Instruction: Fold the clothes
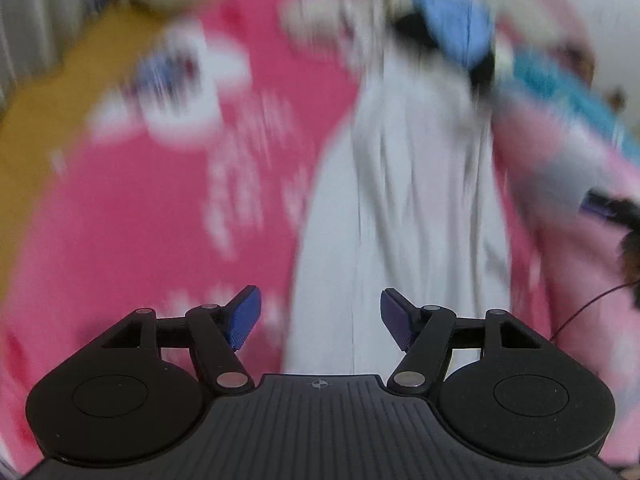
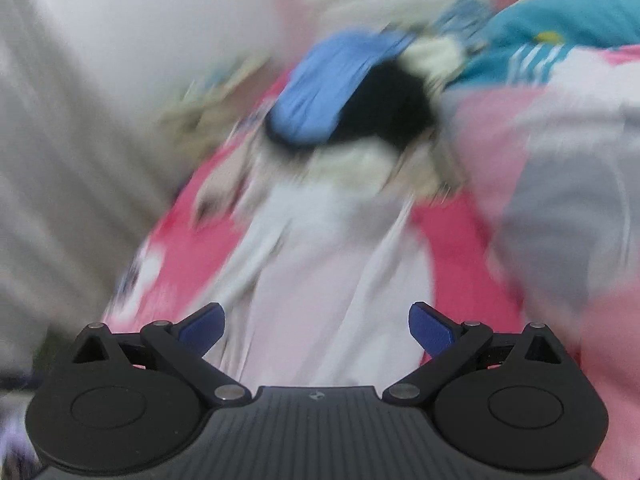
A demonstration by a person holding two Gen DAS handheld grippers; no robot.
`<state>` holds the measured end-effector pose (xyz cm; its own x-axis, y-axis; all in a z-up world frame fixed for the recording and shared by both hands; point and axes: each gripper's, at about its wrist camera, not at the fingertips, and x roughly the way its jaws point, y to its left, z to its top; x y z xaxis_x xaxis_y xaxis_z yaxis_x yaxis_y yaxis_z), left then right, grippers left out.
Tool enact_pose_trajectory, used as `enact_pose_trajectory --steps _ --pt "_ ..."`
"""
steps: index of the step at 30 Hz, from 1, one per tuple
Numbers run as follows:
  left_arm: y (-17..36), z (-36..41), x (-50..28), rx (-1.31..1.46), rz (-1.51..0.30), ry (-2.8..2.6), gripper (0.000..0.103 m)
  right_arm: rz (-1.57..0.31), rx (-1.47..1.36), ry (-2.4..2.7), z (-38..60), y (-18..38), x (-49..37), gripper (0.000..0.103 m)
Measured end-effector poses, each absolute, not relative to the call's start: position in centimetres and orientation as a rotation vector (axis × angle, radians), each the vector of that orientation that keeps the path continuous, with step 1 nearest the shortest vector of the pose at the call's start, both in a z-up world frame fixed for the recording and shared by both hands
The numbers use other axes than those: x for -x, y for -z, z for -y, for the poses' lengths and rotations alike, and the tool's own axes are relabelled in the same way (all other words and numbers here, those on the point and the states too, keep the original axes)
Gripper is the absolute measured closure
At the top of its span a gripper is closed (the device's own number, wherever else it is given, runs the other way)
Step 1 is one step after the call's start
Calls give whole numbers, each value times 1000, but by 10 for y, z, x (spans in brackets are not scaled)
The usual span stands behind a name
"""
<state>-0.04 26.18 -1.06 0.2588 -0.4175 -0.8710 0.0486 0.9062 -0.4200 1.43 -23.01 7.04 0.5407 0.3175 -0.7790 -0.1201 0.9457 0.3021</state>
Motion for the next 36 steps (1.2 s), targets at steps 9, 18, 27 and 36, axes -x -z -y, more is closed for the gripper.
enact_pose_trajectory --steps 9,18,27,36 --pt "114 -191 48 114 -1470 197 49 -1103 -36 -413 152 17 174 11" --pt "54 -210 36 23 -1261 45 98 -1109 -95 -273 169 58 204 26" --pt "-23 -297 -69 -216 -881 -446 100 -1105 -175 -228 188 62 215 26" --pt "74 -295 -168 -408 -960 -604 49 -1134 -185 -222 180 71 213 26"
